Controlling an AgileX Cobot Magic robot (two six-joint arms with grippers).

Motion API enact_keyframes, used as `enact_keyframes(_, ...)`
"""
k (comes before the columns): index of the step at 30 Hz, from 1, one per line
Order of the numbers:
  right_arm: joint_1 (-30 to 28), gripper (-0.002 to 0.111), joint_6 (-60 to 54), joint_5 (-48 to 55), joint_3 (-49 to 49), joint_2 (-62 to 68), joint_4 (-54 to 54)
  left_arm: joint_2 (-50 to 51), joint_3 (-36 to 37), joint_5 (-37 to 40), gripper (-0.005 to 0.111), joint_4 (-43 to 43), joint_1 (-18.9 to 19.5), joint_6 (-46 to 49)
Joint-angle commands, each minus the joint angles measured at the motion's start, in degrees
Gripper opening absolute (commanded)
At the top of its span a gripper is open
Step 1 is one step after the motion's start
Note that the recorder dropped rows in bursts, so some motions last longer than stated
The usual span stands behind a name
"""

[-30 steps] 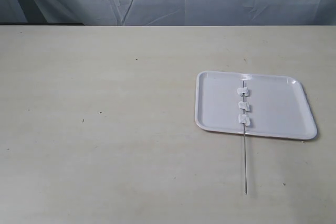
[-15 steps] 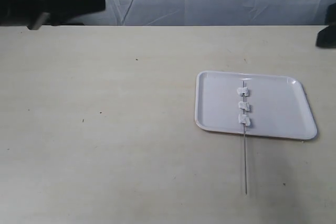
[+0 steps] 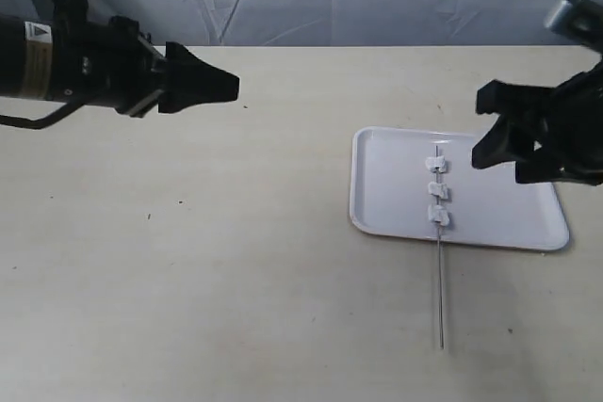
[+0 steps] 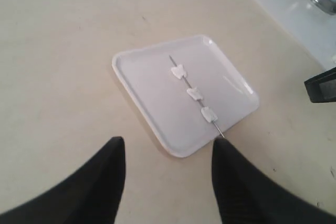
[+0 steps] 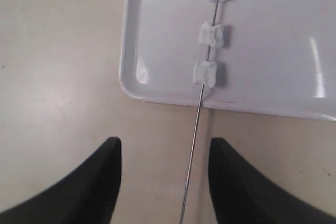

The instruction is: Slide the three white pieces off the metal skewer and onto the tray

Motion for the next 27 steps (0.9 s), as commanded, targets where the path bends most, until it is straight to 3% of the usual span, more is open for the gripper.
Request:
enact_keyframes(1,4.9,0.049,-0.8,-7.4,3.5,4.5,0.5,5.3,-0.4,2.0,0.049,-0.2,-4.0,0.3)
enact_keyframes(6,8.6,0.049,-0.8,-10.7,5.9,10.0,0.5,9.8,-0.5,8.9,0.051,-0.2,-9.7,2.1)
enact_keyframes(11,10.3,0.049,-0.8,-13.8,7.9,13.7,0.8,13.4,-2.7,9.8,0.056,-0.6,-13.4,1.8)
enact_keyframes(22,10.9,0.049,-0.8,-18.6,9.7,20.3,3.5,14.8,-5.5,9.7,0.056,-4.4,-14.1,2.1)
enact_keyframes(27,13.8,0.049,-0.8,-19.9,9.7,22.0,4.2,15.1,-6.0,9.7,0.056,-4.6,-14.1,2.5)
